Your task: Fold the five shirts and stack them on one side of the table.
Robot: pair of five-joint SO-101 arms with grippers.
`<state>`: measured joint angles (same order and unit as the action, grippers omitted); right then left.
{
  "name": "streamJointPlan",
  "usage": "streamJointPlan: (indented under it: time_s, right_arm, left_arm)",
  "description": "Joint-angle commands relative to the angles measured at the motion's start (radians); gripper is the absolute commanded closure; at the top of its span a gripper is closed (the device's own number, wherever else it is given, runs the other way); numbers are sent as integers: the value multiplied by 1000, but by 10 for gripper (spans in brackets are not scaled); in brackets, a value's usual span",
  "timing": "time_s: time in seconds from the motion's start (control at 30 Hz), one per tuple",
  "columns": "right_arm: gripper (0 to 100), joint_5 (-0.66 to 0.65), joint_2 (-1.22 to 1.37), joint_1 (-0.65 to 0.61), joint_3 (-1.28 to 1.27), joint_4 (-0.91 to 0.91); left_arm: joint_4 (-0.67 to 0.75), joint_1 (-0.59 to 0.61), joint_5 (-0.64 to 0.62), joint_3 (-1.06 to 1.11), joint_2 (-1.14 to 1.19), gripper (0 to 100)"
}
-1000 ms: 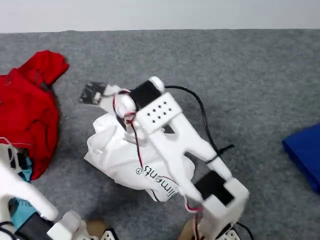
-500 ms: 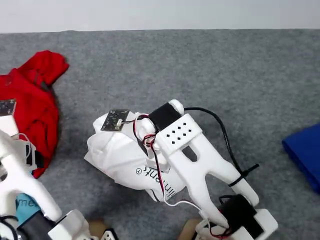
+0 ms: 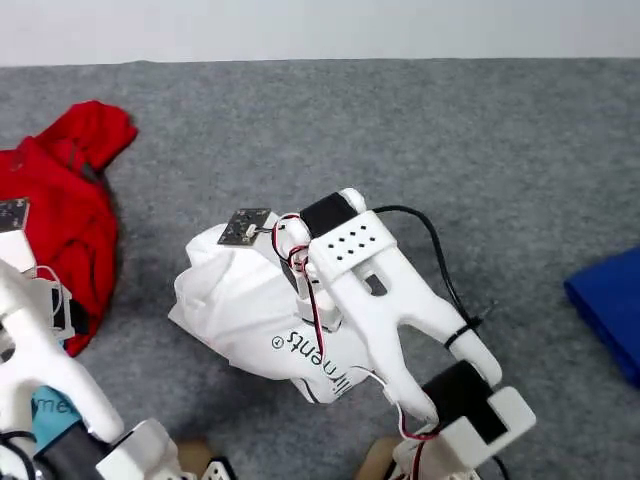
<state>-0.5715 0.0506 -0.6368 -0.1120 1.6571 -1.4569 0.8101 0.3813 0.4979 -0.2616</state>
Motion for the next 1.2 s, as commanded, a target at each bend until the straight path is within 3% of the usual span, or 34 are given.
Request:
streamJointPlan:
  time_s: [0.0,0.1,0.37,0.77,0.87,1.03,1.17]
  right_arm:
    - [832,-46,22,5,9,-5]
    - [920,-120,22,8,12,-1]
    - [987,-155,-128,87,120,131]
    - [987,-333,-349,371,-66,137]
    - [971,-339,-367,403,-130,136]
    - [831,-292,-410,449,-135,137]
    - [829,-292,-473,423,-138,137]
  left_arm:
    - [11,-3,-11,-4,-41,819]
    - [11,-2,-11,-4,-41,819]
    - [11,-6,-11,-7,-41,819]
    - [-61,-118,-12,-62,-43,819]
    - [-61,-163,-14,-61,-43,819]
    - [-61,-201,-63,-59,-43,819]
    - [-57,-215,-74,-59,-41,819]
